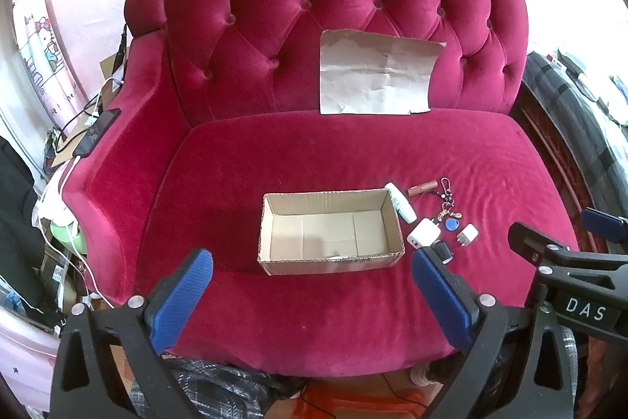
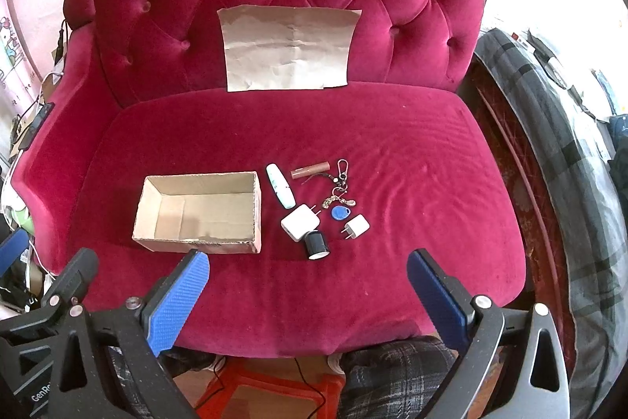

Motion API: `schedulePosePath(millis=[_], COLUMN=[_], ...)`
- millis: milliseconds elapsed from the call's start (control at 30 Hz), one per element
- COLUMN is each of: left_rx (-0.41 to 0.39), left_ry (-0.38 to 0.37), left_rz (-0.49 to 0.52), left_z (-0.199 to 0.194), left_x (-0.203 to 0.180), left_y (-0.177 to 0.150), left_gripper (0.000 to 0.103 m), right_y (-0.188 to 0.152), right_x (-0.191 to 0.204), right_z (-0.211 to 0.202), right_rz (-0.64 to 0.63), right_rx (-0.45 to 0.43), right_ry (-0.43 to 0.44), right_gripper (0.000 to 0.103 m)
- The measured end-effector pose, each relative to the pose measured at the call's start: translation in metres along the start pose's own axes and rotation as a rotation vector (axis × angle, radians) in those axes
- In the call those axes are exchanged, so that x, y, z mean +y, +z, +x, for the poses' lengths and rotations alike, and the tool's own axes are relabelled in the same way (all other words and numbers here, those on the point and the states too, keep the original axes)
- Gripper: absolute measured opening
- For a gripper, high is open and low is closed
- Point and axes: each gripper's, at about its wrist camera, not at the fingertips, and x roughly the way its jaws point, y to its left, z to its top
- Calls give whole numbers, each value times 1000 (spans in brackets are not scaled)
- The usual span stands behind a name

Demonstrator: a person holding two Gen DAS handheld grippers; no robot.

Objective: Organize rigid objects

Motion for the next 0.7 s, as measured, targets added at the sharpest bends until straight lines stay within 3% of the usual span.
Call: schedulePosePath(millis=[700], left_rx=[-16], left_ry=[11], left_rz=[-14], left_z=[-2], left_x=[2], left_y=[-1], left_gripper=[103], right_y=[-1], right_x=[-3], right_z=[-3], right_rz=[3], right_rx=[-20], right_ry=[-3], right_gripper=[103])
